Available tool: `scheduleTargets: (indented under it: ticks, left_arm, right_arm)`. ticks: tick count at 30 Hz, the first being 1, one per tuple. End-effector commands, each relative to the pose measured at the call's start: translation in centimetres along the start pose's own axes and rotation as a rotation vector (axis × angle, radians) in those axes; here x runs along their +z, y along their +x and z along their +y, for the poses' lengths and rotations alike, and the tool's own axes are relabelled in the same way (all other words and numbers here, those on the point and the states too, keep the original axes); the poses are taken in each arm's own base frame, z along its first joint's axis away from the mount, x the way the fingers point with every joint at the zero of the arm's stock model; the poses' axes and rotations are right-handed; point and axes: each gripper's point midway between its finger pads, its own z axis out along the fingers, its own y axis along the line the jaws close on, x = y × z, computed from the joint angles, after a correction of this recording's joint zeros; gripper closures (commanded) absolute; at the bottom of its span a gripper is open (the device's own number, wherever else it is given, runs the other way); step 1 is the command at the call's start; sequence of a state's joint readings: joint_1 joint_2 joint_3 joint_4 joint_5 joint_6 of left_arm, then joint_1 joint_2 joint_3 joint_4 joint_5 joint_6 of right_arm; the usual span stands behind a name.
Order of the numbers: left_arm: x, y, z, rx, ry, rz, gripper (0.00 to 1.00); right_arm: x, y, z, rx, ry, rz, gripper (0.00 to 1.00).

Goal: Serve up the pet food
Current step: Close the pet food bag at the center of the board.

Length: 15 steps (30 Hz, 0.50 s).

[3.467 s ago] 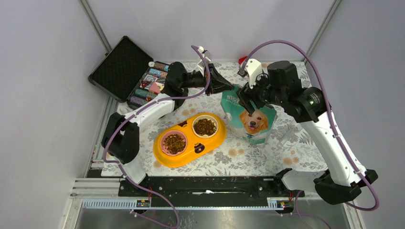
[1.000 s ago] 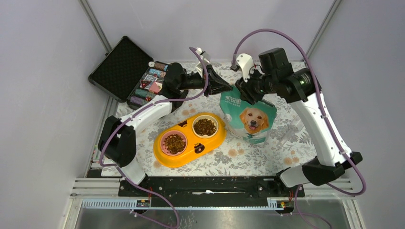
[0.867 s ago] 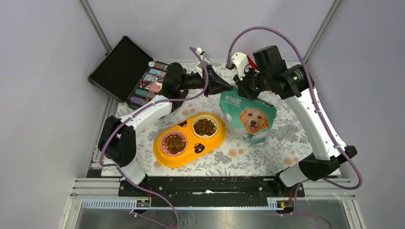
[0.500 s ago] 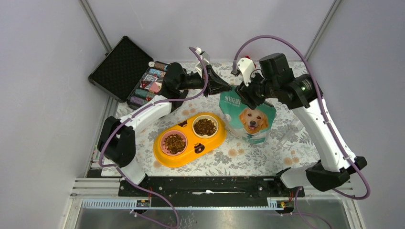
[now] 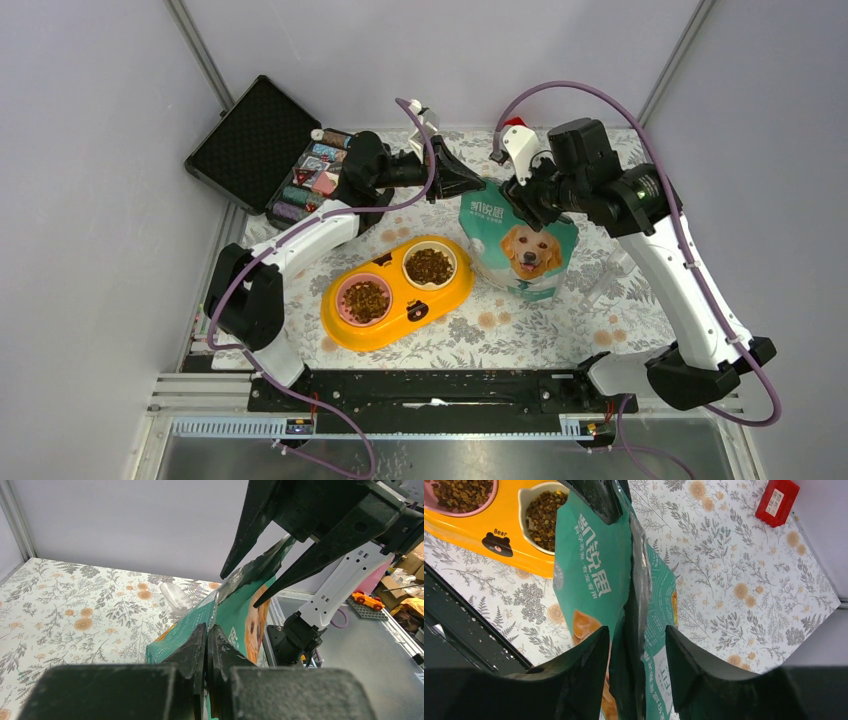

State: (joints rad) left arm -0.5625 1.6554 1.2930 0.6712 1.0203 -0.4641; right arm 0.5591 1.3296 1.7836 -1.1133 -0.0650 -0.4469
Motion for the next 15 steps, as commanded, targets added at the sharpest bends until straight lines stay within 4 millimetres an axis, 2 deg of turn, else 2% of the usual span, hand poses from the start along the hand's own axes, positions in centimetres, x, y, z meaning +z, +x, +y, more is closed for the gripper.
scheduleTargets:
  ticks: [1,5,9,11,13,15]
  left_arm:
    - [-1.6,-7.1,-1.3,0.213,-0.035,-0.148,1.0]
    - [-1.6,-7.1,-1.4,0.216,-0.033,-0.146,1.0]
    - [-1.5,-7.0,-1.3,0.212,-0.034,-0.145,1.0]
    - [-1.6,-7.0,-1.4,0.212,-0.032,-0.145,1.0]
    - [-1.6,-7.1,-1.5,0.217,-0.032,-0.146,1.0]
    - [-1.6,-7.0,-1.5,0.22,-0.035,-0.142,1.0]
  right_arm:
    - [-0.1,-1.3,0.5,0.022,-0.045,-0.027,0.47]
    - [0.5,-2.6,0.7,0.042,-0.075,-0.046,0.5]
    - [0.7,-4.3,0.9,0.064,-0.107,-0.08,0.63]
    - [1.0,-4.6,0.9,0.066,-0.116,-0.071,0.77]
    - [1.4,-4.2,0.8,0.062,-0.114,-0.041,0.99]
    - [1.4,-3.3,0.5,0.048,-0.092,-0.019,1.0]
